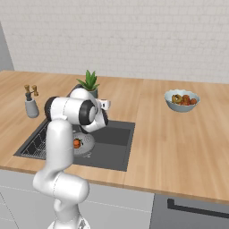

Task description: Put the colander in the sink, put the orange in the colander, and turn on the sink faucet and pour water over the colander.

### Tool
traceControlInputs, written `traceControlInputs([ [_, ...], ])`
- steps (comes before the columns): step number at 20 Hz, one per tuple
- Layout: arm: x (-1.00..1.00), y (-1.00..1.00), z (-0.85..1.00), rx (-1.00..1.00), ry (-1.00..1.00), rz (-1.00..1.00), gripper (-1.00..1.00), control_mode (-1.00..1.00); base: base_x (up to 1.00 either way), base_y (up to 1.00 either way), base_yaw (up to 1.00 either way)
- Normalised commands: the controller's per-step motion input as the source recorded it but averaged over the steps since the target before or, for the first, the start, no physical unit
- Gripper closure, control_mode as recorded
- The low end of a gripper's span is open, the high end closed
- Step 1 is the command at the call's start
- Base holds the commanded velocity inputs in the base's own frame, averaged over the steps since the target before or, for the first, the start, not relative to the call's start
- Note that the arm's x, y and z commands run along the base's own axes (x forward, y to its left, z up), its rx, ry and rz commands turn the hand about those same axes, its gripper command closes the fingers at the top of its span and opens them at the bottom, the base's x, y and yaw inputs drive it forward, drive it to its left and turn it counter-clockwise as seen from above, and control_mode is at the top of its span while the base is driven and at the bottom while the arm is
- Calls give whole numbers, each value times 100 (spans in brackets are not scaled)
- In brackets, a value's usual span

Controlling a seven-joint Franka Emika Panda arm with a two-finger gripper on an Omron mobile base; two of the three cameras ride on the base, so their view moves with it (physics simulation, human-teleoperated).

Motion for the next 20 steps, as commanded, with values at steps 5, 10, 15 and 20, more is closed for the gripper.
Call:
traceControlInputs([
  [5, 4, 0, 0, 0, 0, 0, -100, -100, 0, 0, 0],
  [10, 0, -4, -1, 0, 0, 0, -100, -100, 0, 0, 0],
  [15, 0, -22, 0, 0, 0, 0, -100, -100, 0, 0, 0],
  [20, 0, -28, 0, 0, 0, 0, -100, -100, 0, 0, 0],
])
